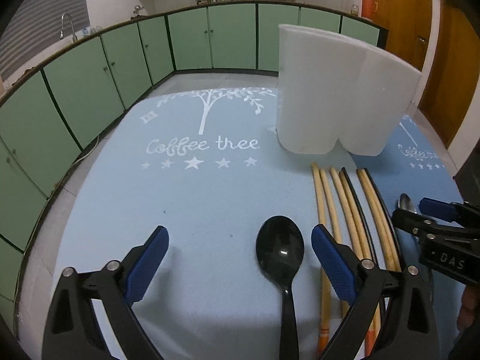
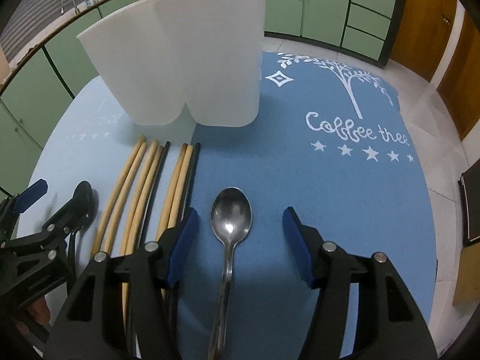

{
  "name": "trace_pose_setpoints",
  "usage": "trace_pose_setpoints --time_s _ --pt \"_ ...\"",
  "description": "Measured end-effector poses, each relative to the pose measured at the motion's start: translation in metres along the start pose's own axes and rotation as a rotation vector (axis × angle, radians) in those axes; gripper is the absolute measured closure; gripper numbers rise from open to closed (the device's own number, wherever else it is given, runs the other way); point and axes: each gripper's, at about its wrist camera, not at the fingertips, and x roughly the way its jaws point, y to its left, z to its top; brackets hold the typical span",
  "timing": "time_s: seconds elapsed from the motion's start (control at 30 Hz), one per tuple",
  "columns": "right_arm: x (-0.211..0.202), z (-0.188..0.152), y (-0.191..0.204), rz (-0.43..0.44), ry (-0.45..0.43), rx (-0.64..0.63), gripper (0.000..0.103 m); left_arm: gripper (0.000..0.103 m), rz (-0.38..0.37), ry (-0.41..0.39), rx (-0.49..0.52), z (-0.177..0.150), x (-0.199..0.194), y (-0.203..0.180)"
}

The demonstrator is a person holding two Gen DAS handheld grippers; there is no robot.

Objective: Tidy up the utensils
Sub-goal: 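Lift both spoons and carry them toward the white utensil holder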

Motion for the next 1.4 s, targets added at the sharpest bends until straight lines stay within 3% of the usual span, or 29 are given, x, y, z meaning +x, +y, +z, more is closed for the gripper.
trace_pose_setpoints --time_s 0.17,0.27,0.33,0.4,0.5,0.67,0.9,1.07,1.4 --pt "0.003 0.002 0.002 -0.015 -0.002 -0.010 0.049 0.010 -0.016 0.030 -0.020 0.001 0.012 0.001" --pt "0.004 0.004 0.003 -0.009 0.001 -0.014 0.053 0.018 -0.036 0.048 -0.031 0.001 0.017 0.002" --pt "0.003 0.004 0.005 -0.009 0.001 -0.023 0.065 0.028 -0.049 0.041 -0.038 0.001 0.016 0.003" --pt "0.002 0.004 0.007 0.005 0.005 -0.029 0.075 0.045 -0.069 0.036 -0.028 0.001 0.012 0.002" --pt "-0.001 0.003 0.005 0.020 0.011 -0.026 0.076 0.069 -0.099 0.028 -0.020 0.000 0.007 0.002" --pt "-0.022 -0.001 -0.007 0.066 -0.062 0.000 0.076 0.070 -0.150 -0.022 -0.043 -0.001 -0.010 0.009" --pt "-0.070 0.002 -0.025 0.123 -0.226 0.009 0.076 0.070 -0.170 -0.224 -0.038 0.005 -0.066 0.015" --pt "-0.097 0.011 -0.031 0.161 -0.315 0.009 0.076 0.070 -0.177 -0.319 -0.032 0.012 -0.092 0.015" --pt "-0.154 0.052 -0.037 0.207 -0.485 -0.029 0.076 0.070 -0.197 -0.496 -0.024 0.064 -0.120 0.007"
